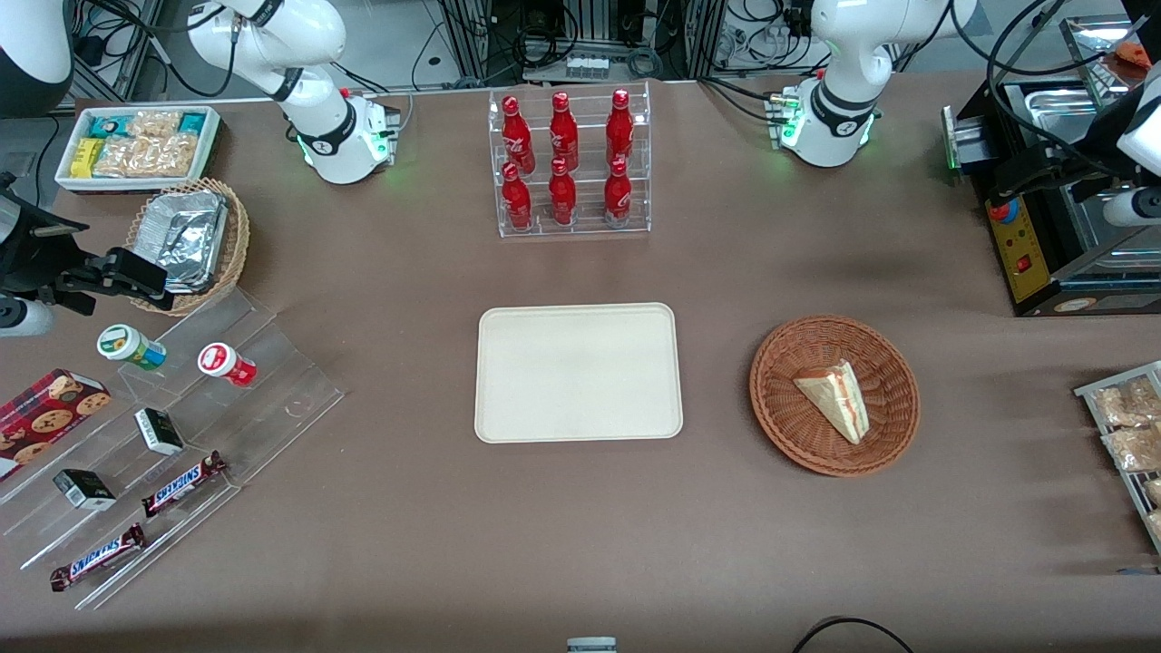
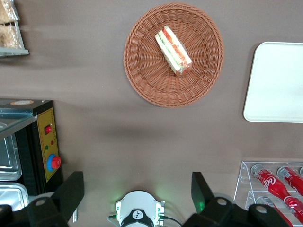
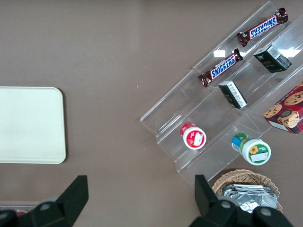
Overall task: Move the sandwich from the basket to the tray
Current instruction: 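Move the left gripper from rest toward the wicker basket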
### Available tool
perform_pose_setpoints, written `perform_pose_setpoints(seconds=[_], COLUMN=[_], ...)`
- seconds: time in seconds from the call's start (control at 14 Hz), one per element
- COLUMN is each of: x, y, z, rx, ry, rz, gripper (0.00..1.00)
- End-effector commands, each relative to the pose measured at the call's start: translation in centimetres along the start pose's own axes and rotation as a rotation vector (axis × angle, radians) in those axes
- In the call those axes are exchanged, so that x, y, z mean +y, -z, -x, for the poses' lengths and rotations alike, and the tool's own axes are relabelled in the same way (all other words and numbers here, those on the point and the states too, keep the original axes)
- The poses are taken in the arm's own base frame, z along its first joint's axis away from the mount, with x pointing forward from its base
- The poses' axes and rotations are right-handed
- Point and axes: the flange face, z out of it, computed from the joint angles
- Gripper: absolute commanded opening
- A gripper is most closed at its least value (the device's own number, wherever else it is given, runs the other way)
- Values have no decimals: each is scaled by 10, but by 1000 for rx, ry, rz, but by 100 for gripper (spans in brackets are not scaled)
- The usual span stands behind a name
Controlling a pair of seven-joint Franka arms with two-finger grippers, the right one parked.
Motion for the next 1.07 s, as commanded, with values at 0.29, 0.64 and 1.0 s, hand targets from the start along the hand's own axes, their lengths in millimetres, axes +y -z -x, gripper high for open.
perform_pose_setpoints(seconds=[0.29, 0.64, 1.0], x=[-2, 8, 52], y=[-23, -141, -240], z=[-28, -71, -99], rx=[-42, 25, 112], ry=[25, 246, 509], rz=[-59, -66, -64], gripper=[100, 100, 100])
